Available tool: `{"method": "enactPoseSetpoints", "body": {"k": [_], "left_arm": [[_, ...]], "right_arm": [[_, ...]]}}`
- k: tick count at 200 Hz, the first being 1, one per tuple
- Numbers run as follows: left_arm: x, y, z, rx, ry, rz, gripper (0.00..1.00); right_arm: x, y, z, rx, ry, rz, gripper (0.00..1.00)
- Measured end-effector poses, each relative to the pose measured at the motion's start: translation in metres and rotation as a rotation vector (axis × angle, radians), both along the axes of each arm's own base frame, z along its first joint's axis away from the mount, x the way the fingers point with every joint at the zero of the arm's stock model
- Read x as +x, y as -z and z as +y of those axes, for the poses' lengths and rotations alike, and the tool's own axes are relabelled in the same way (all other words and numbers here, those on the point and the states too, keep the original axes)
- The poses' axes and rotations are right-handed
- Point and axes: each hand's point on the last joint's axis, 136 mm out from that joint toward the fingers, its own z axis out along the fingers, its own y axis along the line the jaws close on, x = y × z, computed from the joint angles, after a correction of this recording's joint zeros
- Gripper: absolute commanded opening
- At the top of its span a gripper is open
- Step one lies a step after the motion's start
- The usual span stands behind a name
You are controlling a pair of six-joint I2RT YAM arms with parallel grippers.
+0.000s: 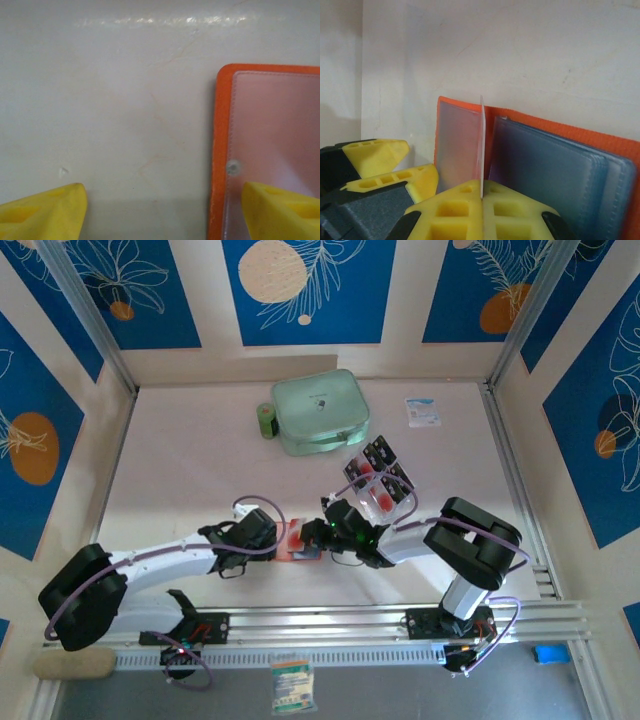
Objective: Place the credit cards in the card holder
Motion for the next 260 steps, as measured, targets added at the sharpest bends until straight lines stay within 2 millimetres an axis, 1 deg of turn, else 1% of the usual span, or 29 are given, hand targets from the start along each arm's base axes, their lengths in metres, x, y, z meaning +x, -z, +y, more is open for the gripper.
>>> {"method": "enactPoseSetpoints", "body": {"k": [31, 224, 250, 260], "left_arm": [[-0.0035, 0.0053, 0.0029, 0.001, -0.007, 0.01, 0.77], [-0.0027, 0.0059, 0.003, -0.005, -0.014, 0.004, 0.76], [-0.0026, 0.0058, 0.0029, -0.005, -0.014, 0.003, 0.75], [-0.0026, 0.0058, 0.0028, -0.005, -0.014, 0.003, 0.75]], "right_arm": [[0.002, 0.0005, 0.0003, 0.004, 0.011, -0.007, 0.0], [-0.0062, 0.0052, 0.0068, -0.002, 0.017, -0.005, 0.0], [-0.0071, 0.0063, 0.0064, -0.007, 0.021, -0.002, 0.05], [-0.0069, 0.0065, 0.006, -0.008, 0.024, 0.0, 0.09]]}}
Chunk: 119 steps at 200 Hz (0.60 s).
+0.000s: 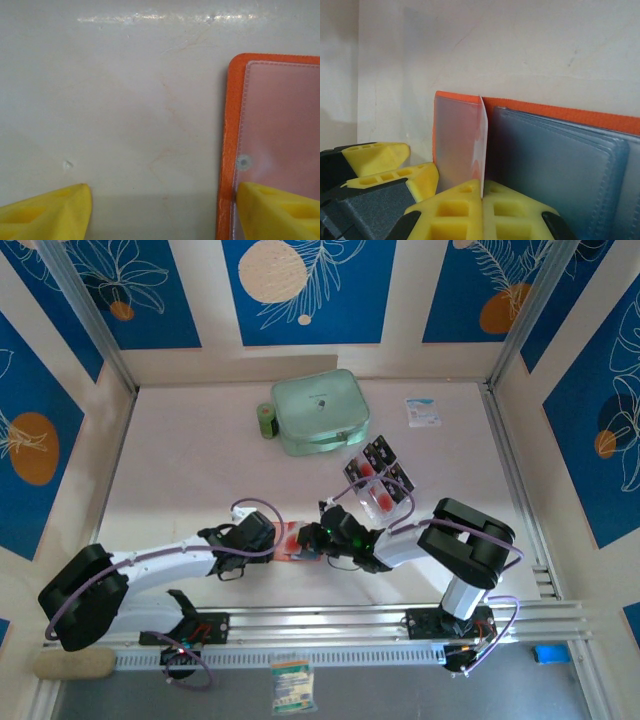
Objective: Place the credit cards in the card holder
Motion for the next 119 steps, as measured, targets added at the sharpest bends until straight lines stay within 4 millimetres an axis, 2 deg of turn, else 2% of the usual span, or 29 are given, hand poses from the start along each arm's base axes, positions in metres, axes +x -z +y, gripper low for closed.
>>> {"method": "enactPoseSetpoints", "body": {"k": [21, 38, 95, 119], "left_arm": [[0.0001, 0.0, -0.0001, 0.0, 0.0, 0.0, 0.75], [0.0001, -0.0001, -0.0001, -0.001, 0.0, -0.001, 0.75], [0.0002, -0.0002, -0.0002, -0.001, 0.0, -0.001, 0.75], [0.0002, -0.0002, -0.0002, -0.001, 0.0, -0.001, 0.75]], "right_arm": [[-0.0008, 0.0016, -0.0023, -0.012, 0.003, 0.006, 0.18], [-0.0014, 0.0037, -0.004, -0.024, 0.004, 0.01, 0.19], [-0.0031, 0.0036, -0.0077, -0.042, 0.005, 0.017, 0.19], [-0.0033, 0.0047, -0.0096, -0.051, 0.004, 0.019, 0.13]]}}
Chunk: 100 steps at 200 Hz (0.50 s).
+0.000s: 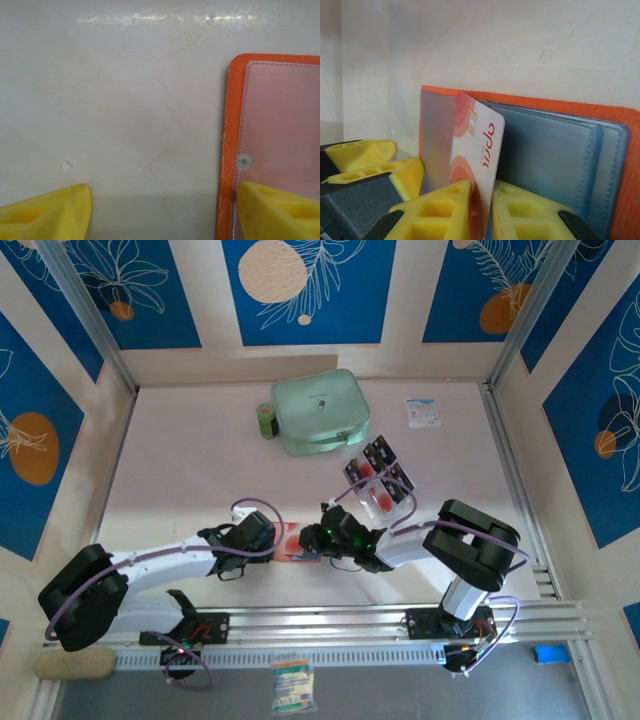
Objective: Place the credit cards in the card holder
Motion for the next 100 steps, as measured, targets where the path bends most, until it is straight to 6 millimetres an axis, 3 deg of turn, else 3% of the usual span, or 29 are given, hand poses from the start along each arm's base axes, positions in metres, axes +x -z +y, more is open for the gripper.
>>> {"method": "enactPoseSetpoints", "body": {"k": [32, 100], "left_arm": [[-0.0001, 0.0, 0.0001, 0.0, 0.0, 0.0, 0.75], [-0.0001, 0.0001, 0.0001, 0.0, 0.0, 0.0, 0.75]], "right_arm": [[0.0, -0.0015, 0.0003, 0.002, -0.002, -0.002, 0.0], [-0.0004, -0.0025, 0.0009, -0.001, -0.005, -0.005, 0.0]]}}
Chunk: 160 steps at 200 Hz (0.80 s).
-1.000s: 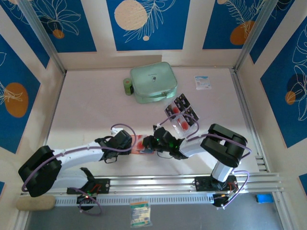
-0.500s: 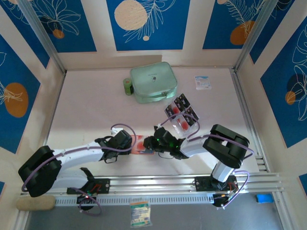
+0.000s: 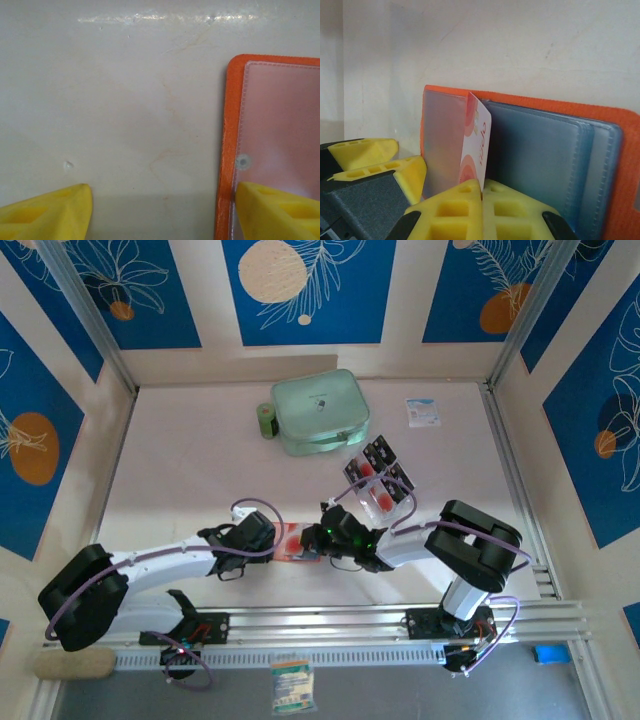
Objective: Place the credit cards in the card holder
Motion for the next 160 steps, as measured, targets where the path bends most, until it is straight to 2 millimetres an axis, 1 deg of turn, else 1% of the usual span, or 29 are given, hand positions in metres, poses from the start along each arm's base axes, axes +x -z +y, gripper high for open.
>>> {"method": "enactPoseSetpoints", "body": {"k": [87, 160], "left_arm": [[-0.0001, 0.0, 0.0001, 0.0, 0.0, 0.0, 0.75], [0.0, 0.0, 0.0, 0.0, 0.0, 0.0, 0.75]], "right_arm": [[0.0003, -0.0026, 0.0042, 0.009, 0.01, 0.01, 0.0], [-0.0013, 0.0011, 0.0026, 0.002, 0.021, 0.031, 0.0]]}}
